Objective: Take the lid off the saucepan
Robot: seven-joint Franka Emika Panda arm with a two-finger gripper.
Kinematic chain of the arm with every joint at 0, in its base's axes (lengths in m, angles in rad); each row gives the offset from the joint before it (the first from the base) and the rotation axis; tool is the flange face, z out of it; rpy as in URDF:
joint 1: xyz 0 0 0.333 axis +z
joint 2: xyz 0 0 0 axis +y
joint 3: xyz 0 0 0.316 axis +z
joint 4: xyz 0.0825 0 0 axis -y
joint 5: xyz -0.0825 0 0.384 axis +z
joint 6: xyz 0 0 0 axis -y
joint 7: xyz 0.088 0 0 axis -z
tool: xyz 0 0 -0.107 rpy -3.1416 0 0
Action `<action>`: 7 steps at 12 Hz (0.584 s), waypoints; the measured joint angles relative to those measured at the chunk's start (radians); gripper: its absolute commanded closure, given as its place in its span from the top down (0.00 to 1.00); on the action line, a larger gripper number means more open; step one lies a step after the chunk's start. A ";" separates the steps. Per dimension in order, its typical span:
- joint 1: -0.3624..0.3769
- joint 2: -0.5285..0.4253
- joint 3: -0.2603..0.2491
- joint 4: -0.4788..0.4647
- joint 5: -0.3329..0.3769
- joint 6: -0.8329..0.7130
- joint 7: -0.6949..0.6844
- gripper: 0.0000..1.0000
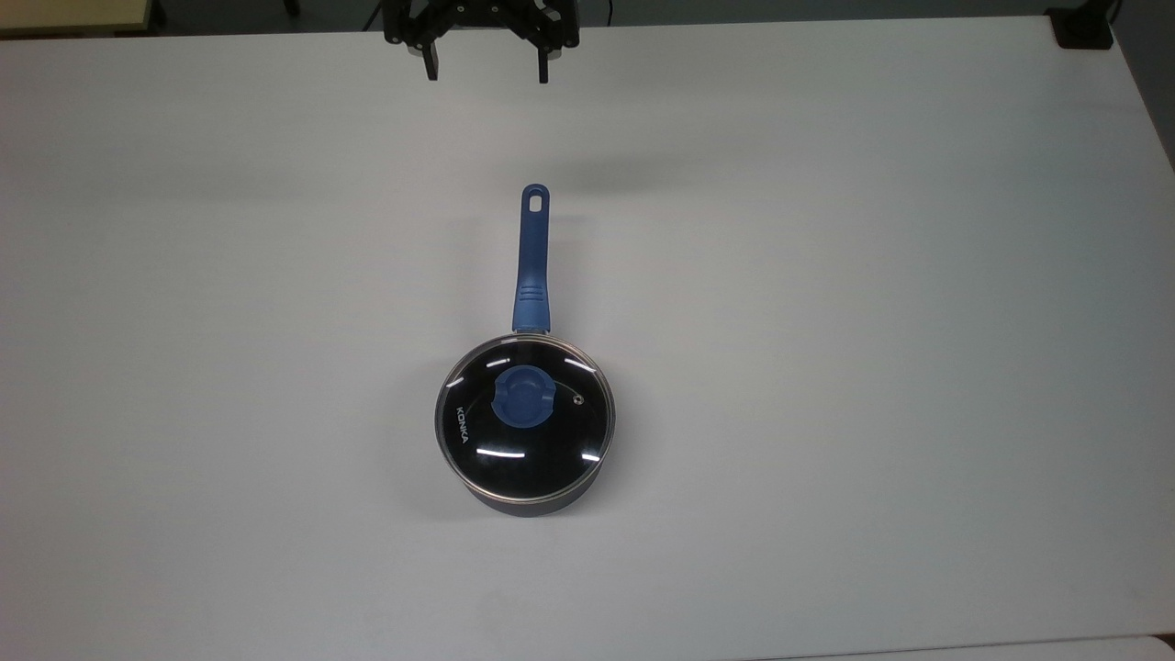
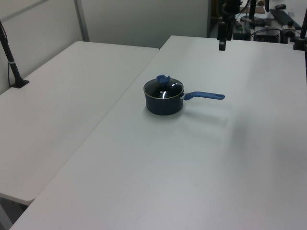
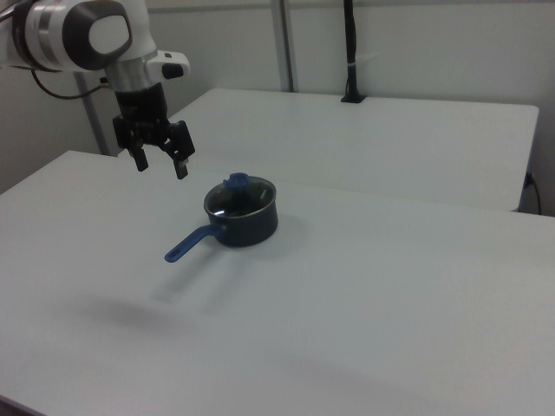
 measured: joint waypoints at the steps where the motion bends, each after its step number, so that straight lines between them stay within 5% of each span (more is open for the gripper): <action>1: 0.000 0.000 0.000 0.000 0.000 0.000 0.000 1.00; 7: -0.003 0.000 0.000 0.000 0.000 0.000 -0.011 1.00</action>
